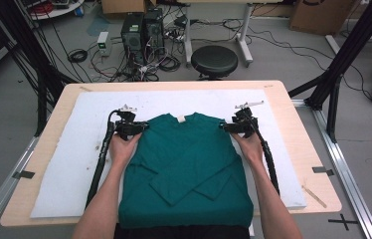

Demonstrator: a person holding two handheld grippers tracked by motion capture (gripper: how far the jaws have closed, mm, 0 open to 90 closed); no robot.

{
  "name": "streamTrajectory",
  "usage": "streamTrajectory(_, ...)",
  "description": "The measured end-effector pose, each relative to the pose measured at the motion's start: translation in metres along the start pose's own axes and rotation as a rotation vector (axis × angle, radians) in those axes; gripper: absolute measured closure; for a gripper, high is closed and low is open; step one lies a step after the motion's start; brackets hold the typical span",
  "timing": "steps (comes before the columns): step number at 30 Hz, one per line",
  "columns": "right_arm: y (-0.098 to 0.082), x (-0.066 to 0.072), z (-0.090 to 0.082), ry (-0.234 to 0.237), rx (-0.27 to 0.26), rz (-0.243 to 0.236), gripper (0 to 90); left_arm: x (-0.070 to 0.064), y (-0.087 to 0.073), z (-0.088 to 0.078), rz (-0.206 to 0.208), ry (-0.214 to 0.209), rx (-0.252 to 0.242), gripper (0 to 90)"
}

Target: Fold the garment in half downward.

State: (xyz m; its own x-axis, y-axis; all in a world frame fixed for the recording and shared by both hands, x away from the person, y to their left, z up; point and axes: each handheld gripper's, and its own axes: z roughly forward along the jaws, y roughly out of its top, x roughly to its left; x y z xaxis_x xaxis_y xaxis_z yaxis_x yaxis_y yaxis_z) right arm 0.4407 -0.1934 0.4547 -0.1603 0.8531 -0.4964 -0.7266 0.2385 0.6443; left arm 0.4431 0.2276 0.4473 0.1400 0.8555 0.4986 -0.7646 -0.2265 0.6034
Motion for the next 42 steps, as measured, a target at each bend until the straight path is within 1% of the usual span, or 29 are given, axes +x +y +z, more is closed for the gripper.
streamTrajectory(2, 0.002, 0.001, 0.004, 0.012, 0.013, -0.005, 34.0, 0.0, 0.0, 0.0, 0.002, 0.001, 0.0, 84.5)
streamTrajectory(4, 0.003, 0.002, 0.009, 0.002, 0.031, -0.019, 33.9, -0.001, 0.0, 0.0, 0.009, 0.003, 0.0, 84.5)
streamTrajectory(5, 0.003, 0.002, 0.012, 0.002, 0.037, -0.016, 34.0, -0.001, 0.0, 0.0, 0.008, 0.005, -0.002, 84.5)
streamTrajectory(6, 0.003, 0.001, 0.014, 0.003, 0.039, -0.014, 34.1, -0.001, 0.0, 0.0, 0.009, 0.007, -0.003, 84.5)
streamTrajectory(8, 0.001, 0.0, 0.018, 0.012, 0.043, 0.006, 34.9, -0.002, 0.0, 0.0, 0.012, 0.009, -0.001, 84.4)
streamTrajectory(11, 0.0, -0.001, 0.019, 0.013, 0.024, 0.009, 37.9, -0.002, 0.0, 0.0, 0.013, 0.01, -0.002, 84.4)
streamTrajectory(14, 0.0, 0.0, 0.02, -0.004, 0.024, 0.002, 42.1, -0.002, 0.0, 0.0, 0.014, 0.01, -0.002, 84.4)
streamTrajectory(20, -0.002, 0.005, 0.02, -0.045, 0.021, -0.027, 49.9, -0.002, 0.0, 0.0, 0.016, 0.012, -0.001, 84.4)
streamTrajectory(22, -0.002, 0.007, 0.02, -0.059, 0.02, -0.037, 54.3, -0.002, 0.0, 0.0, 0.015, 0.013, -0.001, 84.3)
streamTrajectory(24, -0.003, 0.007, 0.02, -0.052, 0.012, -0.031, 60.4, -0.002, 0.0, 0.0, 0.019, 0.011, 0.001, 84.3)
streamTrajectory(26, -0.004, 0.005, 0.019, -0.031, 0.006, -0.018, 67.9, -0.002, 0.0, 0.0, 0.02, 0.012, -0.001, 84.3)
streamTrajectory(28, -0.005, 0.003, 0.018, -0.008, 0.003, -0.013, 72.6, -0.003, 0.0, 0.0, 0.017, 0.013, -0.004, 84.3)
streamTrajectory(30, -0.005, 0.004, 0.019, -0.01, 0.006, -0.02, 76.3, -0.002, 0.0, 0.0, 0.017, 0.012, -0.003, 84.3)
streamTrajectory(32, -0.005, 0.006, 0.019, -0.011, 0.004, -0.038, 80.3, -0.002, 0.0, 0.0, 0.018, 0.012, -0.002, 84.3)
streamTrajectory(35, -0.006, 0.008, 0.019, -0.013, 0.003, -0.057, 83.1, -0.002, 0.0, 0.0, 0.019, 0.012, 0.0, 84.3)
streamTrajectory(38, -0.006, 0.007, 0.018, -0.01, 0.003, -0.052, 84.1, -0.002, 0.0, 0.0, 0.019, 0.01, 0.0, 84.3)
streamTrajectory(42, -0.006, 0.008, 0.019, -0.023, 0.002, -0.062, 84.6, -0.002, 0.0, 0.0, 0.013, 0.007, -0.003, 84.4)
